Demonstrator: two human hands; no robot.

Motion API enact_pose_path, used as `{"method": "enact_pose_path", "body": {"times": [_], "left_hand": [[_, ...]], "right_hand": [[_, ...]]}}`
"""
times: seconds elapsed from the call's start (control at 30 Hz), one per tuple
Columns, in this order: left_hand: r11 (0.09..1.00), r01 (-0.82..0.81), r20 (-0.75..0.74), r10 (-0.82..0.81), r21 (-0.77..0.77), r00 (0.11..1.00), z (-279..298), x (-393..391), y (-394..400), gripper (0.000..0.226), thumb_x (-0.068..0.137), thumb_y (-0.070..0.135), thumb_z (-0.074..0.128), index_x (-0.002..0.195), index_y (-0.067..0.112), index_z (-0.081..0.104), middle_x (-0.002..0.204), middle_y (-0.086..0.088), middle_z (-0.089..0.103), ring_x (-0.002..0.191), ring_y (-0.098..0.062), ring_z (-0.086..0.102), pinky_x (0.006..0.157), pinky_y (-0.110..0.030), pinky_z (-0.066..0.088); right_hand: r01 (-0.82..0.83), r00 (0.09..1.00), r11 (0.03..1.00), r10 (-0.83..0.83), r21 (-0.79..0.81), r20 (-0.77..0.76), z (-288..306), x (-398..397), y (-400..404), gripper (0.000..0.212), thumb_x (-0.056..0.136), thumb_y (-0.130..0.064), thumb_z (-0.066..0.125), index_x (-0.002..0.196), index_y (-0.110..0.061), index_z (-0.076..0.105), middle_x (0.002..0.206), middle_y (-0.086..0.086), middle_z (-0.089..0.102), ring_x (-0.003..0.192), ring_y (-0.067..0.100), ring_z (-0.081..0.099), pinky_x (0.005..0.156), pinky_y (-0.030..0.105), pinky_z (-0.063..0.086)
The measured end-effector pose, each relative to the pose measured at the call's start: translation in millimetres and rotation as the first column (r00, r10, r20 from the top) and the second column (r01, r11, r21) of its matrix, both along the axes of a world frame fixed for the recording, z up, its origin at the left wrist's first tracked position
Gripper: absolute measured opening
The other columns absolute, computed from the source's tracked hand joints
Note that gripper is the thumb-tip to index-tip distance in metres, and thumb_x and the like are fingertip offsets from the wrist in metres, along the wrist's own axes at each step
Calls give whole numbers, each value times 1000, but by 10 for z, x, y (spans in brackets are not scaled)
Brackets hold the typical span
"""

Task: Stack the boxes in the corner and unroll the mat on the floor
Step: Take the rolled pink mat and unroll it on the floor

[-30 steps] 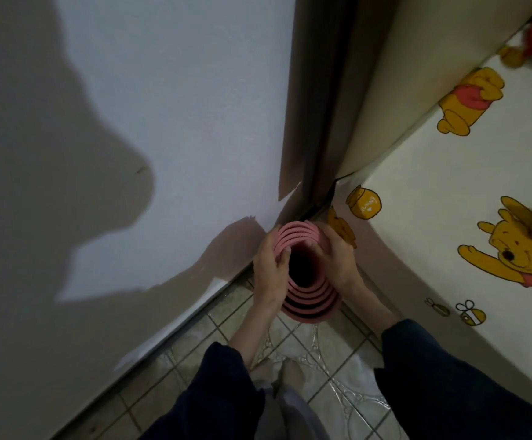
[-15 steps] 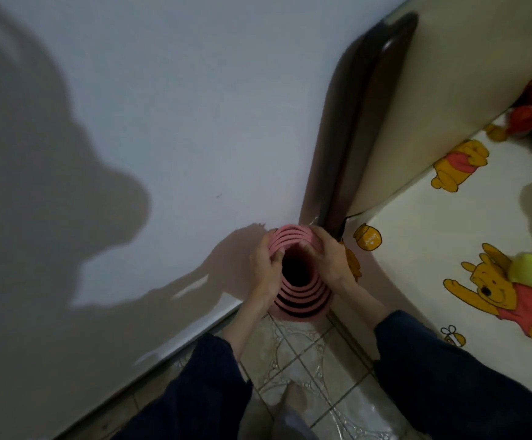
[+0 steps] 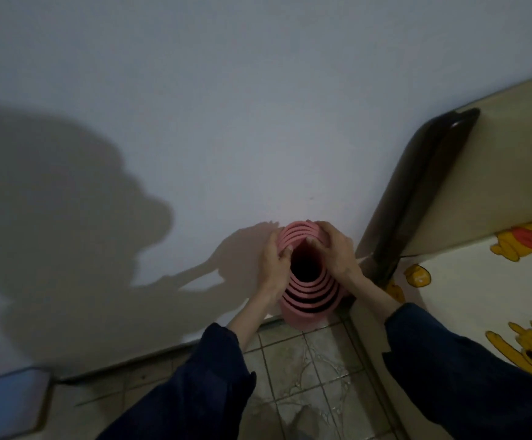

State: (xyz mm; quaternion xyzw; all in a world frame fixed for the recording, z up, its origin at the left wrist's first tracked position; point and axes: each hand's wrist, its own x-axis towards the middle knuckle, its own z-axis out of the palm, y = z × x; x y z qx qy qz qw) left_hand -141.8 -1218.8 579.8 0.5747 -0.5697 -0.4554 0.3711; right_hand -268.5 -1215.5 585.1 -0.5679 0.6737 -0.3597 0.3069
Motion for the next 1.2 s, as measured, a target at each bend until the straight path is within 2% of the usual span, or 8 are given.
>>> {"method": "enact_pose_path", "body": {"times": [0.27, 0.43, 0.73, 0.87, 0.97, 1.03, 1.1, 1.2], "left_hand": [[963, -258, 45, 262, -79, 964, 381, 984, 915, 35, 92, 0, 46, 126, 7, 50, 119, -11, 60, 104, -16, 55, 94, -27, 44], [885, -458, 91, 465, -85, 881, 483, 1741, 1513, 33, 92, 1, 48, 124, 6, 53, 119, -12, 62, 110, -23, 57, 86, -19, 42], [581, -796, 160, 813, -170, 560, 553, 3073, 2913, 29, 92, 7, 52, 118, -5, 55, 118, -19, 61, 112, -31, 58, 81, -10, 32], [422, -876, 170, 905, -234, 391, 625, 3507, 3547, 30, 89, -4, 51, 118, -4, 58, 120, -21, 62, 114, -31, 57, 88, -16, 34], [331, -916, 179, 939, -228, 295, 657, 3833, 4060, 35, 85, -7, 51, 119, -1, 58, 116, -19, 64, 109, -29, 59, 81, -15, 35], [259, -942, 177, 958, -211, 224, 669, 4037, 4450, 35, 86, -5, 51, 120, 0, 57, 114, -18, 66, 106, -28, 61, 80, -16, 37], [191, -961, 166, 973, -200, 159, 671, 4226, 4877, 34, 87, -3, 51, 120, 2, 56, 113, -18, 66, 106, -29, 62, 89, -25, 43], [81, -980, 135, 989, -179, 57, 670, 4437, 5543, 34, 87, -2, 51, 121, 2, 56, 113, -19, 66, 107, -30, 62, 96, -36, 48]], "right_hand": [[-250, 968, 968, 250, 12, 6, 335, 991, 559, 37, 92, -21, 56, 126, -6, 53, 120, 12, 64, 102, 17, 58, 85, 19, 39], [-456, 890, 889, 456, 29, 9, 461, 1843, 905, 37, 92, -20, 56, 125, -5, 54, 119, 14, 64, 98, 18, 57, 82, 21, 39], [-827, 562, 562, 827, 7, -12, 563, 3558, 1825, 35, 89, -19, 60, 120, -3, 57, 117, 16, 65, 108, 28, 60, 83, 21, 39], [-892, 452, 452, 892, -17, 10, 580, 4158, 2360, 33, 88, -15, 61, 119, -3, 58, 116, 16, 66, 106, 25, 60, 73, 12, 33], [-933, 359, 359, 933, -33, 20, 617, 4572, 2834, 34, 89, -14, 60, 120, -1, 57, 119, 16, 64, 102, 17, 57, 71, 5, 34], [-958, 285, 285, 959, -23, 17, 628, 4855, 3196, 36, 90, -16, 59, 122, 0, 54, 120, 18, 63, 106, 22, 59, 82, 11, 37], [-976, 218, 219, 976, -16, 27, 645, 5122, 3597, 39, 90, -15, 59, 125, 1, 52, 122, 20, 62, 114, 31, 58, 96, 28, 40], [-995, 97, 97, 995, -24, -11, 672, 5468, 4203, 40, 88, -20, 60, 122, 1, 55, 119, 20, 63, 112, 33, 59, 98, 32, 41]]}}
